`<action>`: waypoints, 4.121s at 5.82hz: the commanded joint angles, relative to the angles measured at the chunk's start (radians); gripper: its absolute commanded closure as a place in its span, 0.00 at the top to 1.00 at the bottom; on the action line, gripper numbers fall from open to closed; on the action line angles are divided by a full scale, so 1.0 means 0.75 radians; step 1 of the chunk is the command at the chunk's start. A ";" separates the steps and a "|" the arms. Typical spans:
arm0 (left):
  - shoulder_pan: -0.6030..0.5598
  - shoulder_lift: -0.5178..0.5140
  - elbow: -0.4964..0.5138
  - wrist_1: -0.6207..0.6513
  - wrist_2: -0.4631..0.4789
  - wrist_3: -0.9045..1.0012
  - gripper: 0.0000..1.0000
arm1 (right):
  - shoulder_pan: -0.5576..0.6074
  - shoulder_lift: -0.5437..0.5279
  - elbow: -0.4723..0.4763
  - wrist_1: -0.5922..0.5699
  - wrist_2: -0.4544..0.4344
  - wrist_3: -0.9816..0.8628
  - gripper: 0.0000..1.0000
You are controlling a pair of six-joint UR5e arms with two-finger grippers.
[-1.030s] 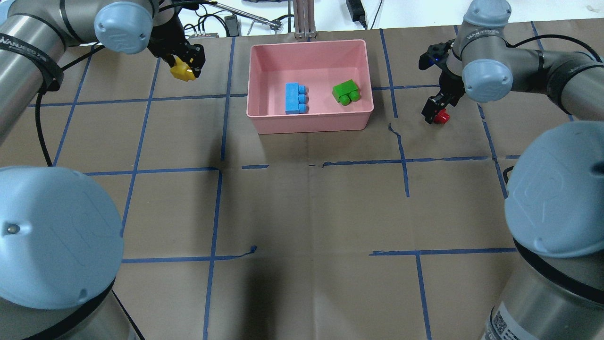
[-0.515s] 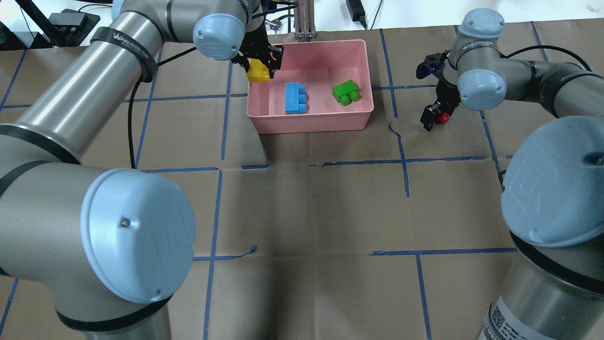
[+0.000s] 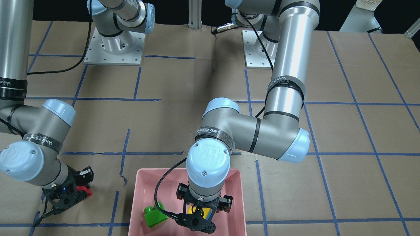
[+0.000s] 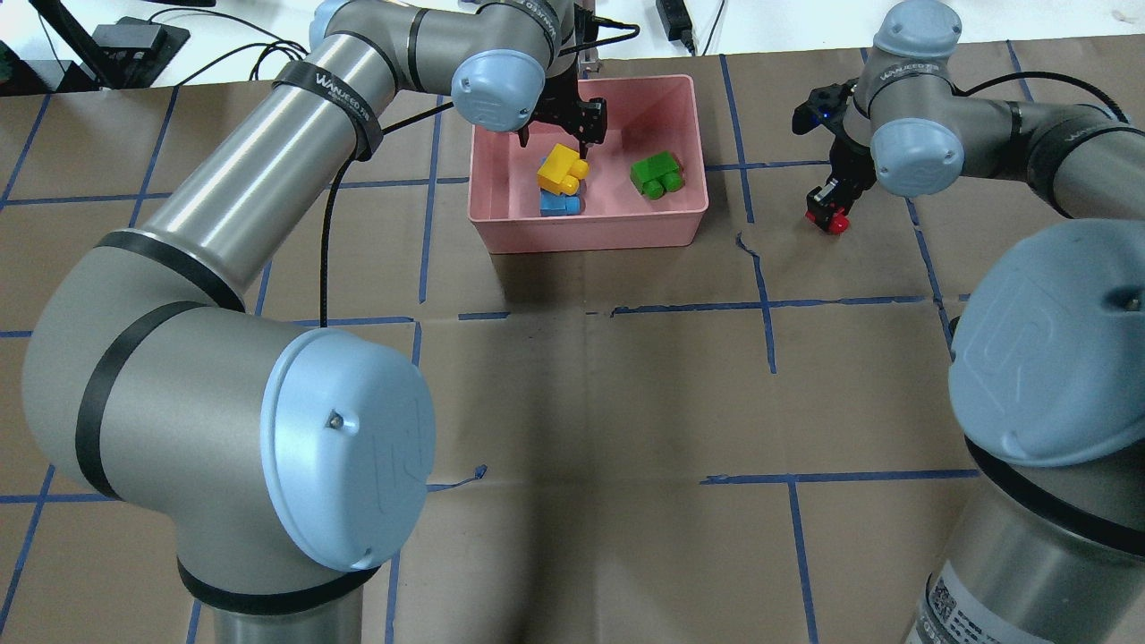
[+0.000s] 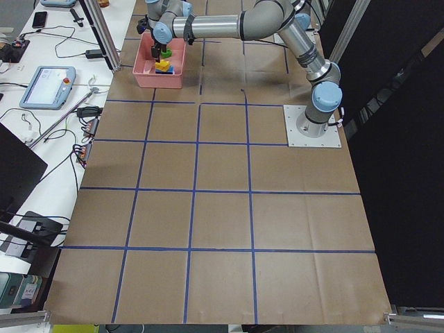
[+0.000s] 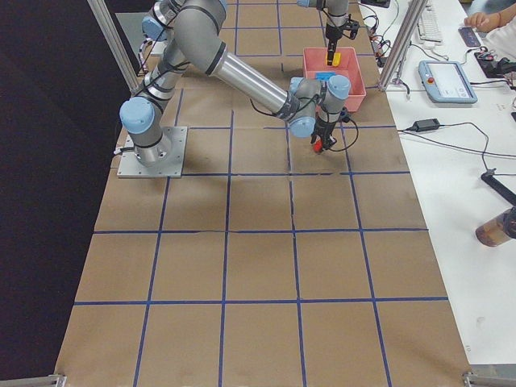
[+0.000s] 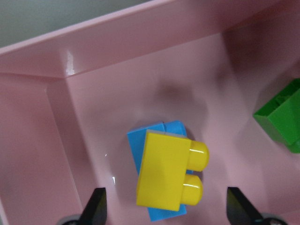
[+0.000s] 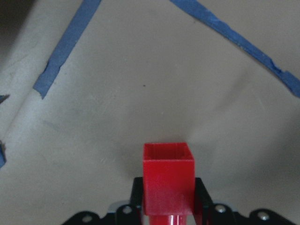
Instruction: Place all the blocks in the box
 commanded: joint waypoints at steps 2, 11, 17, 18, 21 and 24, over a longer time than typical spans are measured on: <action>0.177 0.292 -0.224 -0.098 -0.001 0.013 0.99 | 0.000 -0.013 -0.099 0.022 -0.001 0.028 0.10; 0.362 0.747 -0.434 -0.327 -0.005 0.065 1.00 | 0.503 0.215 -0.652 0.322 0.151 1.493 0.18; 0.366 0.946 -0.442 -0.620 -0.085 0.061 0.99 | 0.499 0.167 -0.646 0.431 0.128 1.491 1.00; 0.364 0.948 -0.442 -0.622 -0.081 0.061 0.99 | 0.503 0.169 -0.644 0.444 0.126 1.442 1.00; 0.362 0.956 -0.444 -0.632 -0.081 0.046 0.99 | 0.503 0.157 -0.646 0.444 0.057 1.305 1.00; 0.362 0.960 -0.444 -0.643 -0.079 0.046 0.99 | 0.357 -0.082 -0.609 0.717 0.014 1.054 0.99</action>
